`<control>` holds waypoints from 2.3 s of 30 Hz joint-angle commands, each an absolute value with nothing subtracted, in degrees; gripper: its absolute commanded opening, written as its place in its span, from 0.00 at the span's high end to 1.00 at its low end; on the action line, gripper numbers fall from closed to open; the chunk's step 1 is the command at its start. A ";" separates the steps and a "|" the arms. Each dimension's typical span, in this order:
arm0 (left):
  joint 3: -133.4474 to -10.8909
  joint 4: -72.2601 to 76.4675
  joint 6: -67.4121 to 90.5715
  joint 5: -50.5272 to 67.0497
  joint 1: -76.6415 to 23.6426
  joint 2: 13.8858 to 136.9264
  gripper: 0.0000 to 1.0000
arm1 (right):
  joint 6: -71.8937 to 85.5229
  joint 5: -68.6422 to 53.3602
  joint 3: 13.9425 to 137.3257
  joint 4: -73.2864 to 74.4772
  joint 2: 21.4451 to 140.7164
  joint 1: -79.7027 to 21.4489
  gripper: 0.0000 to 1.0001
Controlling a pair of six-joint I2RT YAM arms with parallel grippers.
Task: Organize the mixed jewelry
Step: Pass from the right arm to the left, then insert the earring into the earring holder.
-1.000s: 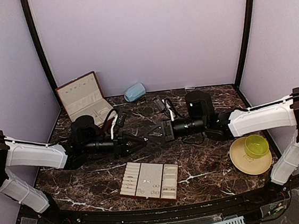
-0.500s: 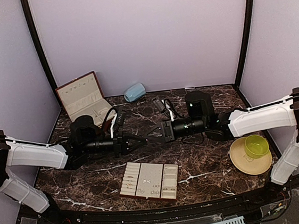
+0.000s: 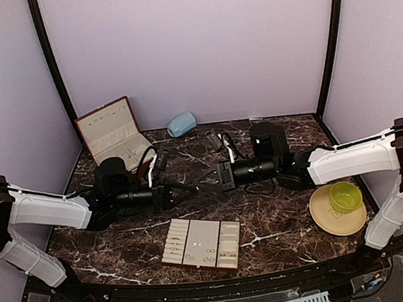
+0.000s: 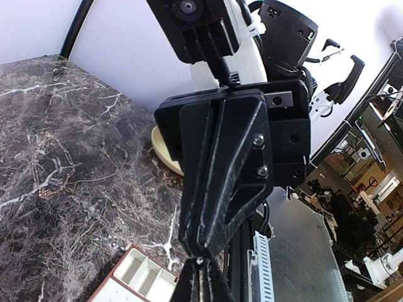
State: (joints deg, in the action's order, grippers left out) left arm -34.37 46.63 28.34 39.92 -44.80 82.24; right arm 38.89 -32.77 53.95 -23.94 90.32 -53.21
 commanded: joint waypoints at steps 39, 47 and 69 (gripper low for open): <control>-30.19 16.65 58.14 40.45 -50.76 72.71 1.00 | 46.92 8.46 46.41 9.70 82.17 -63.37 0.57; -27.50 21.20 60.32 39.80 -51.11 77.78 1.00 | 48.68 8.65 46.54 7.81 84.27 -65.47 0.60; -28.25 24.64 61.11 40.04 -50.98 87.21 1.00 | 49.23 10.26 47.54 8.96 86.66 -65.48 0.59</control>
